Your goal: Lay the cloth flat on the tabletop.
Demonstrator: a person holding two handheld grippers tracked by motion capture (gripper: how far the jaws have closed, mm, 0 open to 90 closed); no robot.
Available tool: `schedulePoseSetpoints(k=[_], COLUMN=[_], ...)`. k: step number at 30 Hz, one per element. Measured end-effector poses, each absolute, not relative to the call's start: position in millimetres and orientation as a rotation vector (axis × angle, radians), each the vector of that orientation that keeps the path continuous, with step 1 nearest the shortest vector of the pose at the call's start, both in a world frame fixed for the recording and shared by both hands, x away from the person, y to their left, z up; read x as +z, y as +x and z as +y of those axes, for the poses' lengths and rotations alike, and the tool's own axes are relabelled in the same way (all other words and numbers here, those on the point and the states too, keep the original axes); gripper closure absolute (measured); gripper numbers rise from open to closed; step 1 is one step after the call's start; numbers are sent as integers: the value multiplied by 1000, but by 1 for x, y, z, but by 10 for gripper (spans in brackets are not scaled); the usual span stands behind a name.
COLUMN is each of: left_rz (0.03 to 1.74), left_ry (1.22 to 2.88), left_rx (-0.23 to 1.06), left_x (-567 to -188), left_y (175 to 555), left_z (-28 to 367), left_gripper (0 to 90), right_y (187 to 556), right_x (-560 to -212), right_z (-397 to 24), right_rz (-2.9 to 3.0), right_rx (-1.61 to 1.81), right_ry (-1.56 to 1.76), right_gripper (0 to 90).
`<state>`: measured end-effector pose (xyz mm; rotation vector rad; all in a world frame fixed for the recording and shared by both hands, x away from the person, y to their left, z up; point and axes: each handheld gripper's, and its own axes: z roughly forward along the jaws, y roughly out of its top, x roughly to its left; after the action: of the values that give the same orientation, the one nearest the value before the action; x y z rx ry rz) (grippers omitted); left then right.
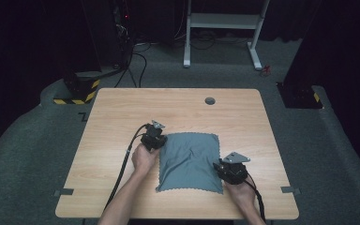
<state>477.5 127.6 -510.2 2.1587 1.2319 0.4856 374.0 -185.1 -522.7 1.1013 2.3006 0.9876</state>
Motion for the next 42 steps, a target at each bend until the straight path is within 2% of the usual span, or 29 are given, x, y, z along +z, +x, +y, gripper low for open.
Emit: schedulePoseSetpoints(k=[8,14,15,16,17,19,20,23,26,35,42], left_rz=[1241,1255,1264,1264,1269,1257,1247,1174,1161,1147,1148], left_ry=[2158,2167,2160,2160,2135,2100,2106,2094,2104,2036,2035], left_rx=[535,562,585,585,575,540,522,514,508,527,527], left_x=[-504,-510,-508,-508,-506,-502,-501,-503,-507,-527,-527], left_y=[489,491,488,488,485,475,468,435,420,362,358], left_z=[129,130,131,131,133,137,138,146,148,162,162], left_gripper=[896,869,739,678,678,598,512,466,449,417,413], right_y=[374,374,374,374,375,377,379,388,399,463,488], right_x=[-523,-523,-523,-523,-523,-523,-522,-519,-516,-507,-507], right_z=[-185,-185,-185,-185,-186,-188,-190,-190,-189,-186,-182], right_rz=[2298,2299,2303,2303,2306,2320,2323,2326,2323,2216,2177], right_rx=[986,986,988,988,995,1016,1019,1010,1021,1011,969], right_ry=[1091,1092,1102,1102,1099,1122,1141,1143,1172,1316,1385], right_gripper=[656,657,657,657,659,672,710,754,767,794,787])
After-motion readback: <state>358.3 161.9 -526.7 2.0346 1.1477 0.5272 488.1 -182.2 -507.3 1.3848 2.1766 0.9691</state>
